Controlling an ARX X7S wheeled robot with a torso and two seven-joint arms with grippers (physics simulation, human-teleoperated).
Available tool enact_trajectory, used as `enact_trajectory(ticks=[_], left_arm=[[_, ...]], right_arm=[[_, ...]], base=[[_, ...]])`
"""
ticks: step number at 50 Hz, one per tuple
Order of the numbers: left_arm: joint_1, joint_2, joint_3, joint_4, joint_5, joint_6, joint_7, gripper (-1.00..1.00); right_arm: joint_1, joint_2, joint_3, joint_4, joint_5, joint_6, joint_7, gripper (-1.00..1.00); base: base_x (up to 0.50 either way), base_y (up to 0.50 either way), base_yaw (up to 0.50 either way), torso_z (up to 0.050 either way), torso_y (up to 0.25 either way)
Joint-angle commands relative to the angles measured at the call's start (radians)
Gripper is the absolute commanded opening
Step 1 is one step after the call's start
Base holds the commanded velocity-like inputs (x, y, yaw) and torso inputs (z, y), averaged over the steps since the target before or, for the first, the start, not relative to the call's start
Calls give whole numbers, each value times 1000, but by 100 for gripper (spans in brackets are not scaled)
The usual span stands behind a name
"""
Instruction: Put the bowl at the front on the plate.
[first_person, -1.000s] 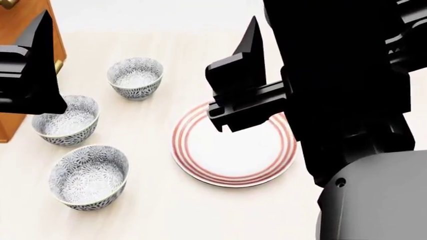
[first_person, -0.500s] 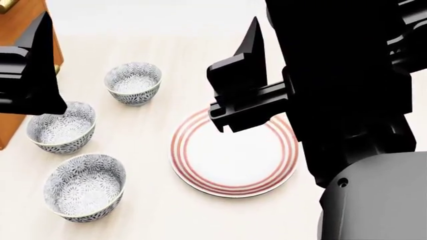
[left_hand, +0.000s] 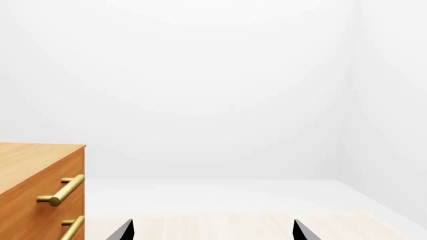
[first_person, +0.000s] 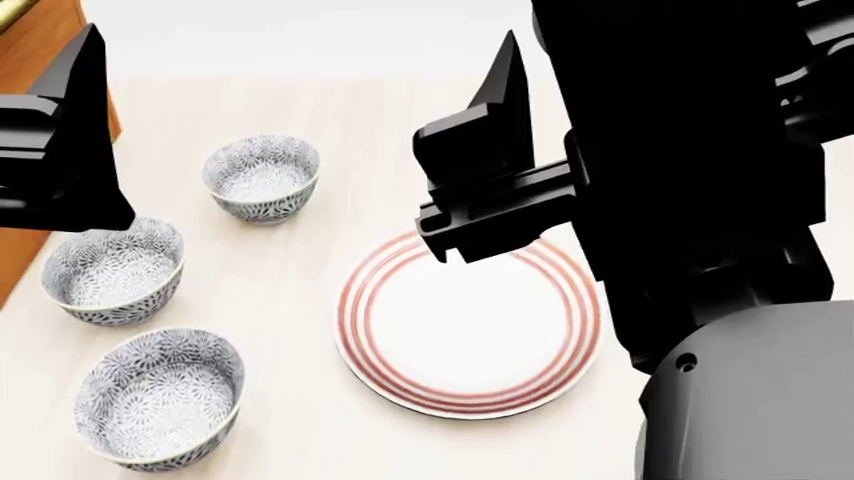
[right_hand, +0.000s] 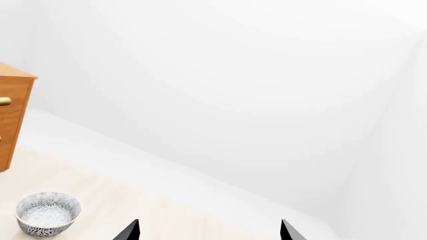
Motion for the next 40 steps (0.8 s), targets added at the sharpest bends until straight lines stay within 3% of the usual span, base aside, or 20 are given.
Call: enact_trajectory(ticks=[1,40], left_arm=[[2,-8,7,1,0,11,1,100],[14,-27,32,5,28,45,24,100]], right_arm=[[3,5,-8,-1,-3,-9,-4,100],[3,22,-29,-7,-17,-37,-23,100]], base=[[82,0,0,0,0],[90,0,0,0,0]])
